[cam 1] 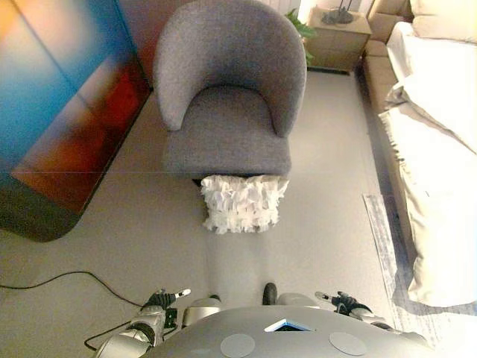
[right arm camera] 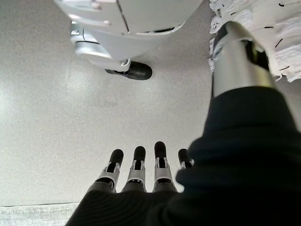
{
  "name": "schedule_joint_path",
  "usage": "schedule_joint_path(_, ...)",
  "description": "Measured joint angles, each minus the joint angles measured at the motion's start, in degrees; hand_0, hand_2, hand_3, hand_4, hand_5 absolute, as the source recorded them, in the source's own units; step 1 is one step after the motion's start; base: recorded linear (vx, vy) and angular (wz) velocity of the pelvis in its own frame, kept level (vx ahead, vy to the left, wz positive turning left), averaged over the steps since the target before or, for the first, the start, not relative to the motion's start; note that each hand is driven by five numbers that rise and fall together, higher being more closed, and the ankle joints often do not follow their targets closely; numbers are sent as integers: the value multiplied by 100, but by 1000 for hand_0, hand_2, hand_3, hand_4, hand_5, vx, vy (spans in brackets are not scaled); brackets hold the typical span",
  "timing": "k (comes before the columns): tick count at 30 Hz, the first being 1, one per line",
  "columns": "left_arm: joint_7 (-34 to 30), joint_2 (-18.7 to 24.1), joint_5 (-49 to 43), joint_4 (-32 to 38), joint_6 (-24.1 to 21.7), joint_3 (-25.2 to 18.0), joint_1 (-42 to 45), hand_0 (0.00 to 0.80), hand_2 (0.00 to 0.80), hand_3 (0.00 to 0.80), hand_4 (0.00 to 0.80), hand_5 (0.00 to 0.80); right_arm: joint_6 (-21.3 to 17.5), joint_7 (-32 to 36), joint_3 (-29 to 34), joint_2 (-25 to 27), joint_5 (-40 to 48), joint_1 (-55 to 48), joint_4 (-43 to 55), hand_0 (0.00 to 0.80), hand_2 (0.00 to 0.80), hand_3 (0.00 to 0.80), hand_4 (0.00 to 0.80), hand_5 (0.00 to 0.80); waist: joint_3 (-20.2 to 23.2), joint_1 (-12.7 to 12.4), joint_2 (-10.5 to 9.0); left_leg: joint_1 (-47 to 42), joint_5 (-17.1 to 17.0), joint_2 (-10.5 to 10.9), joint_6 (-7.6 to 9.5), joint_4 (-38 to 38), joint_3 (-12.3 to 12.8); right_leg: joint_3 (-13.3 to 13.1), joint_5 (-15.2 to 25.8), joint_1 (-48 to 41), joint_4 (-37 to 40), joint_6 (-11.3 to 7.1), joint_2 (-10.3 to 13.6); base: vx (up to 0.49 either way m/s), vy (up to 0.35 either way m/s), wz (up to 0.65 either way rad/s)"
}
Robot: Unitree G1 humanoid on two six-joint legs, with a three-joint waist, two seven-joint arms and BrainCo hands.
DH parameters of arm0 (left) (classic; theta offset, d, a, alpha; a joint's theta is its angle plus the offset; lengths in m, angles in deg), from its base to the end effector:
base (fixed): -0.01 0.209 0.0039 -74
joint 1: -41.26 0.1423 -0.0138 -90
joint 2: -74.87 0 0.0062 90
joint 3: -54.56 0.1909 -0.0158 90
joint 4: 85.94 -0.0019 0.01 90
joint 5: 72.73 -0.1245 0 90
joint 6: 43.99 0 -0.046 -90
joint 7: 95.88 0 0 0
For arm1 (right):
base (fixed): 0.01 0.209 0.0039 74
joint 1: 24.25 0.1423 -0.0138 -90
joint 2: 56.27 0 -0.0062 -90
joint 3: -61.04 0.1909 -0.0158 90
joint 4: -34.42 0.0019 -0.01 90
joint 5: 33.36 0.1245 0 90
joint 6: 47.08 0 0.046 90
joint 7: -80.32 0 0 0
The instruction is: Pick up the cushion and take it to the sofa
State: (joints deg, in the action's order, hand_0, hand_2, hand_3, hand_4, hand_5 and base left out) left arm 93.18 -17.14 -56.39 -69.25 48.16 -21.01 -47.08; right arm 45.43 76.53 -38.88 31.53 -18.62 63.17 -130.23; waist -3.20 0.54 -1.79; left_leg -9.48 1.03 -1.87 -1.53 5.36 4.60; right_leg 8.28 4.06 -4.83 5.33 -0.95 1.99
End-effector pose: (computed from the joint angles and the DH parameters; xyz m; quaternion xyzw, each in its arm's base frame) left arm 0.0454 0.2218 -0.1147 0.1051 0.6176 0.1222 0.7698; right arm 0.0360 -0.2257 -0.1151 -0.0631 0.6348 -0.1123 0.7618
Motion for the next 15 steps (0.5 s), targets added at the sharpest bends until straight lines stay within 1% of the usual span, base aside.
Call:
schedule_joint_path(1, 7, 0, -9, 0, 23, 0, 0, 276, 276, 276, 276, 276, 2, 0, -1, -6, 0, -11, -8, 0, 0, 0, 0, 0, 27, 0, -9, -1, 0, 0, 0, 0, 0, 0, 0, -2, 1, 0, 1, 0, 0, 0)
schedule_joint_path(2, 5, 0, -11, -5, 71, 0, 0, 270, 270, 270, 270, 270, 2, 0, -1, -13, 0, -13, -8, 0, 0, 0, 0, 0, 58, 1, -20, -1, 0, 2, 1, 0, 0, 0, 0, -2, 1, 0, 3, 0, 0, 0)
schedule_joint_path(3, -3, 0, -11, -5, 97, 0, 0, 144, 144, 144, 144, 144, 0, 4, -1, -21, 0, -12, -5, 0, 0, 0, 0, 0, 79, 2, -26, -3, 0, 4, 1, 0, 0, -1, 1, -3, 1, 0, 6, 0, 0, 0)
schedule_joint_path(4, -40, 0, -8, -3, 99, 0, -3, 0, 0, 0, 0, 0, 0, 11, -1, -32, -2, -12, -6, 0, 0, 0, 0, 0, 93, 2, -30, -2, 0, 5, 1, 0, 0, -1, 1, -3, 1, 0, 8, 0, 0, 0)
schedule_joint_path(8, -185, -3, -9, -19, 119, 1, 6, 0, 0, 0, 0, 0, 8, 17, 0, -94, -1, -13, -6, 0, 0, 0, 0, 0, 151, 1, 5, 3, 0, 5, 2, 0, -7, 5, 15, -2, 1, 21, 8, 0, 0, 0)
schedule_joint_path(15, -184, -3, -8, -34, 111, 0, 18, 0, 0, 0, 0, 0, 4, 33, -1, -103, 1, -9, -5, 0, 0, 0, 0, 0, 192, 1, 70, 3, -1, 4, 1, 1, -12, 14, 14, -5, 2, 23, 9, 0, 0, 0)
